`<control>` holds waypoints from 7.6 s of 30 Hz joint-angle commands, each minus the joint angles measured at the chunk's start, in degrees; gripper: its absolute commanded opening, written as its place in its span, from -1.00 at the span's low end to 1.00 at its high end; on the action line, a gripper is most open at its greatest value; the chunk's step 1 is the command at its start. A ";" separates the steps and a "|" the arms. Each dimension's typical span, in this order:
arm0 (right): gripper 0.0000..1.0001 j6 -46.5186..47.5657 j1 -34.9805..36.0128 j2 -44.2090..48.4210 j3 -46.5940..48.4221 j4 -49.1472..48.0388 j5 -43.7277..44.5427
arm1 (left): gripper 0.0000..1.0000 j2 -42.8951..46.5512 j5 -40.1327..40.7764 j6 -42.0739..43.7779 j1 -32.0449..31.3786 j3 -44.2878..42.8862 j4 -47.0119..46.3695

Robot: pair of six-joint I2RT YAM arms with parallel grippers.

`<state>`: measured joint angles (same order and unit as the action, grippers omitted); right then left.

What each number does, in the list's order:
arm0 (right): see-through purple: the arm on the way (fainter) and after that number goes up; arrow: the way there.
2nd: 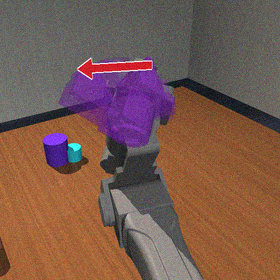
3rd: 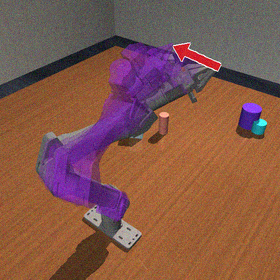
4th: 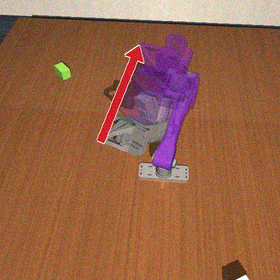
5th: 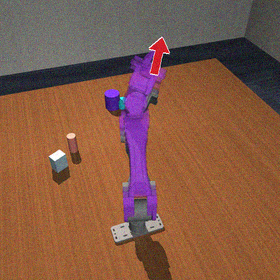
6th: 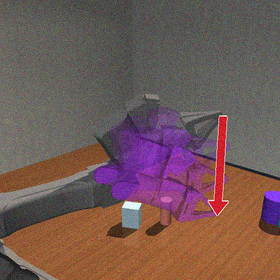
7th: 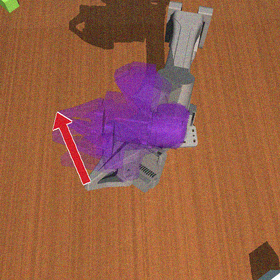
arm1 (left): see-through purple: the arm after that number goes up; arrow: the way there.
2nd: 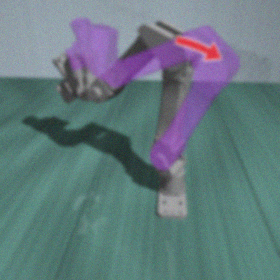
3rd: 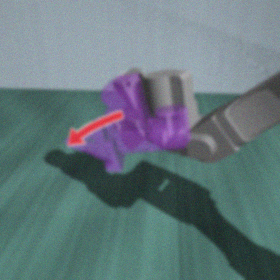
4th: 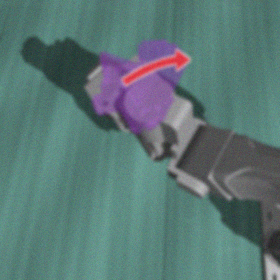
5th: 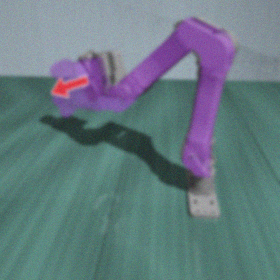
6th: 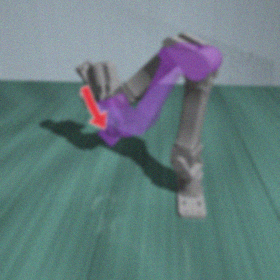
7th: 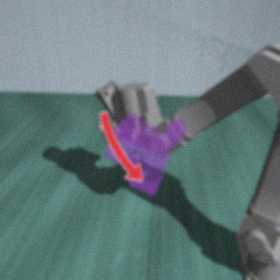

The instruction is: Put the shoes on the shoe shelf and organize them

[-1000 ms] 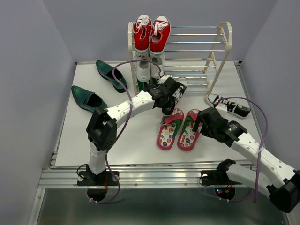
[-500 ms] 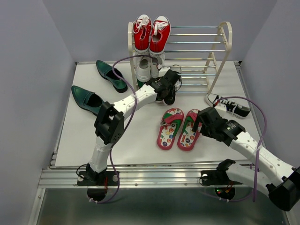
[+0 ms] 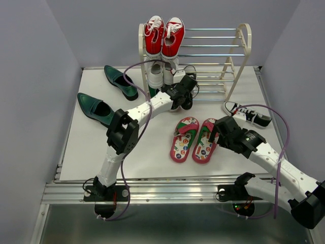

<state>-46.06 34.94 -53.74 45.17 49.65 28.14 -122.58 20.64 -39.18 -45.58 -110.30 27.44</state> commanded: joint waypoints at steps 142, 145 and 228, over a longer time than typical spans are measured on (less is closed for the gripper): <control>-0.99 18.92 -64.82 -35.77 12.07 -33.13 -33.84 | 0.98 47.35 -10.71 8.25 -2.49 56.42 -29.02; -0.99 15.23 -64.82 -27.08 8.64 -30.42 -34.72 | 0.98 48.40 -11.85 7.10 -2.49 56.77 -28.50; -0.87 -92.45 -17.54 -40.22 24.79 -18.01 23.36 | 0.98 55.34 -5.88 0.24 7.26 62.04 -13.82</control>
<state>-111.28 17.23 -94.32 66.06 36.36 43.72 -69.65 13.61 -40.77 -38.50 -49.10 14.09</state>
